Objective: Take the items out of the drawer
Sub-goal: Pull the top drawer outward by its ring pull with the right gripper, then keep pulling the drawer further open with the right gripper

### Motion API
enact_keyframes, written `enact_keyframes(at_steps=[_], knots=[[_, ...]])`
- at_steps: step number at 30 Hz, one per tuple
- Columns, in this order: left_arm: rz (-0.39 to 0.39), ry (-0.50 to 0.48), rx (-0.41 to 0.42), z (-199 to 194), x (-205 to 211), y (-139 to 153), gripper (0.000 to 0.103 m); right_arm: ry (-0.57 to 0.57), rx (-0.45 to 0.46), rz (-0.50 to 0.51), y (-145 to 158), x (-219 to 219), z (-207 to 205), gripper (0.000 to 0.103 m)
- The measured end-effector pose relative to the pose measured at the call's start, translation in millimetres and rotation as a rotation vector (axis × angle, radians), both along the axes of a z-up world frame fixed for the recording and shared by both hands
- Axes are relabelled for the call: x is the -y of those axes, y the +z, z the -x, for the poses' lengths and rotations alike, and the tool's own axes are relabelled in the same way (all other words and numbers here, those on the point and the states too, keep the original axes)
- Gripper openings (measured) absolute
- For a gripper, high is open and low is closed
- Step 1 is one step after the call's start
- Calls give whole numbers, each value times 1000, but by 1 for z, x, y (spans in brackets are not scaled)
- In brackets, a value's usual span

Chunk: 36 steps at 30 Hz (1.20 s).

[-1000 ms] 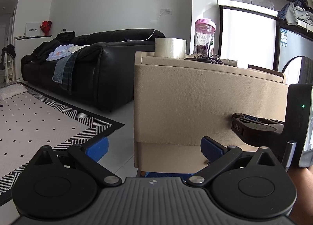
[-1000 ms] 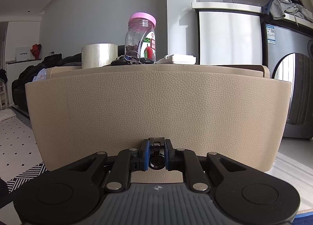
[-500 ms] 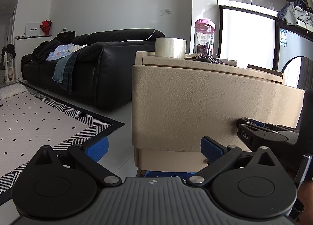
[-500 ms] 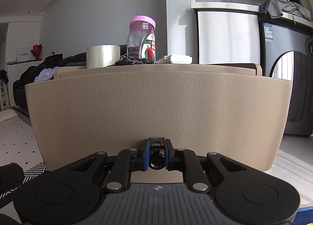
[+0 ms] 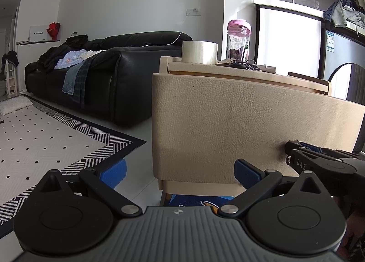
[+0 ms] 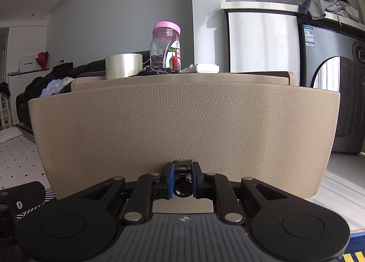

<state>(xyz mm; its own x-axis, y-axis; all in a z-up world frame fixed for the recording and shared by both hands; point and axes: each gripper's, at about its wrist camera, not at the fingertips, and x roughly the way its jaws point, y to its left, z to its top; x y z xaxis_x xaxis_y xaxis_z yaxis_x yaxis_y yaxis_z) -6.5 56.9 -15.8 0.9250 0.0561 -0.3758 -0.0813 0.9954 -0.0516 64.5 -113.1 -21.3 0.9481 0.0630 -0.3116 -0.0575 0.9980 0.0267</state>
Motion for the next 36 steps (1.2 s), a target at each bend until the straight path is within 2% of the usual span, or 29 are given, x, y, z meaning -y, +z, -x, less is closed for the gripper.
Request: enact_keyframes(at_steps=[36], knots=[[4, -36, -12, 15, 9, -4, 103, 1, -10, -14, 3, 2, 49, 16]])
